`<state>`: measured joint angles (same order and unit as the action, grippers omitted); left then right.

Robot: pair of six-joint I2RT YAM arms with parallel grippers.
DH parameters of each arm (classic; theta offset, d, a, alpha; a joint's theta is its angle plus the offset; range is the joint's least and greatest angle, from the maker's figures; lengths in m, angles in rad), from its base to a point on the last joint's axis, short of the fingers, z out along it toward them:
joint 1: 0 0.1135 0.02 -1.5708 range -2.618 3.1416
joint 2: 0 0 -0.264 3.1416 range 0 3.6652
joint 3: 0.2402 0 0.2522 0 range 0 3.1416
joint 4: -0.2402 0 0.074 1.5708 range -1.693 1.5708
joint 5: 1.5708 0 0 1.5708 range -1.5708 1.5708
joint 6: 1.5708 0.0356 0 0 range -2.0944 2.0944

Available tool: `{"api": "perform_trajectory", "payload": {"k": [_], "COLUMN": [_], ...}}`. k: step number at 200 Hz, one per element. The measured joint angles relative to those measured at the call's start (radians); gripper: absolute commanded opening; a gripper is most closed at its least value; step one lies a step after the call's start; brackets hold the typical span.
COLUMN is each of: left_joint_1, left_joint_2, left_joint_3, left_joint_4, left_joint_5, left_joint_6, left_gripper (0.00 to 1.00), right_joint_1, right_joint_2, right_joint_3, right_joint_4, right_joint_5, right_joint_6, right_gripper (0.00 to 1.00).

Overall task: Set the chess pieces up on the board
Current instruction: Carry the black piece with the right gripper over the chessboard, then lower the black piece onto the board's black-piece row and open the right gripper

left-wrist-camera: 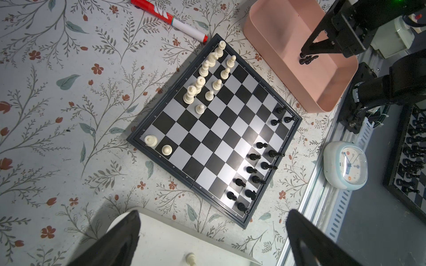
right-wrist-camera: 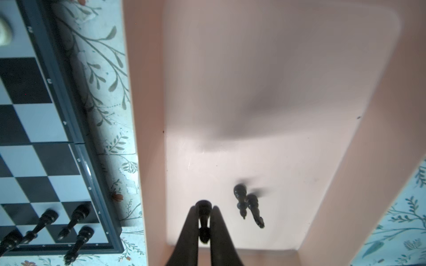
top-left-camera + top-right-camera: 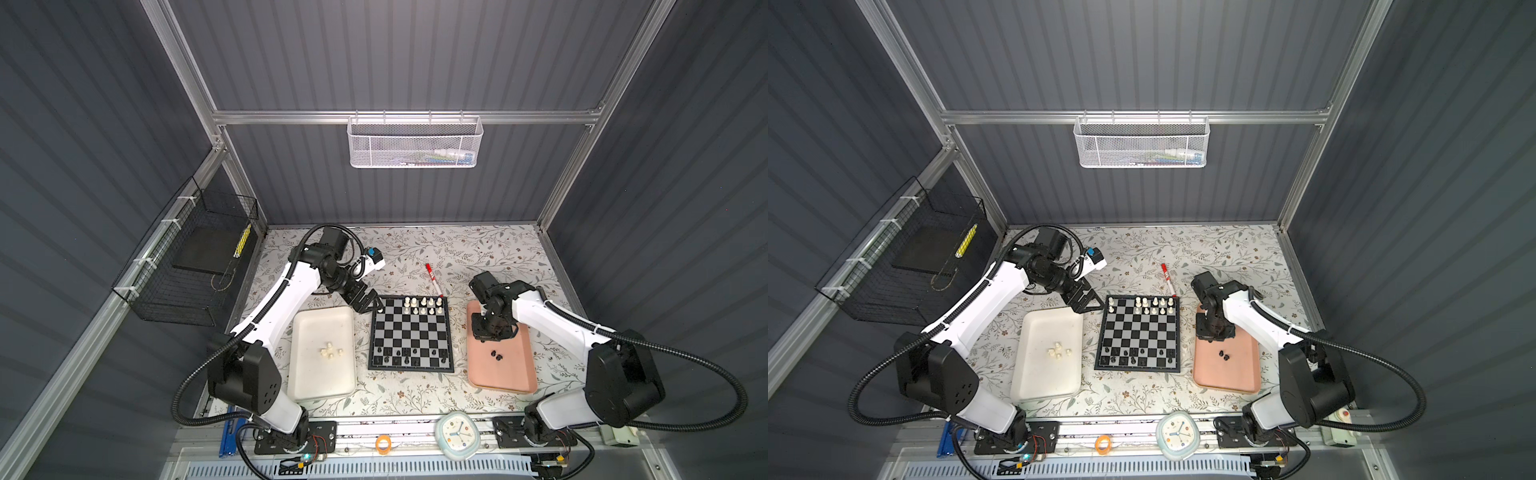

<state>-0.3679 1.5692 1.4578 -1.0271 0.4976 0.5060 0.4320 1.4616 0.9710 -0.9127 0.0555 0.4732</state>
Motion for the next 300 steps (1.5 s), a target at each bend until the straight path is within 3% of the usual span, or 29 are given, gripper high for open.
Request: {"api": "perform_trajectory", "payload": {"k": [102, 193, 300], "left_joint_1": [0.000, 0.000, 0.000], "left_joint_2": [-0.019, -0.036, -0.069], "left_joint_3": [-0.039, -0.074, -0.075], "left_joint_4": [0.023, 0.045, 0.050], "left_joint_5": [-0.006, -0.016, -0.036], "left_joint_6": [0.003, 0.011, 0.010], "left_gripper": [1.00, 1.00, 1.00], "right_joint_1": [0.176, 0.336, 0.449], "right_joint_2": [0.008, 0.114, 0.213], "right_joint_3": [0.157, 0.278, 0.335], "right_joint_4": [-0.073, -0.112, -0.077], "right_joint_5": [-0.002, -0.001, -0.031], "right_joint_6": [0.066, 0.112, 0.155], "right_gripper": [0.13, 0.13, 0.13]}}
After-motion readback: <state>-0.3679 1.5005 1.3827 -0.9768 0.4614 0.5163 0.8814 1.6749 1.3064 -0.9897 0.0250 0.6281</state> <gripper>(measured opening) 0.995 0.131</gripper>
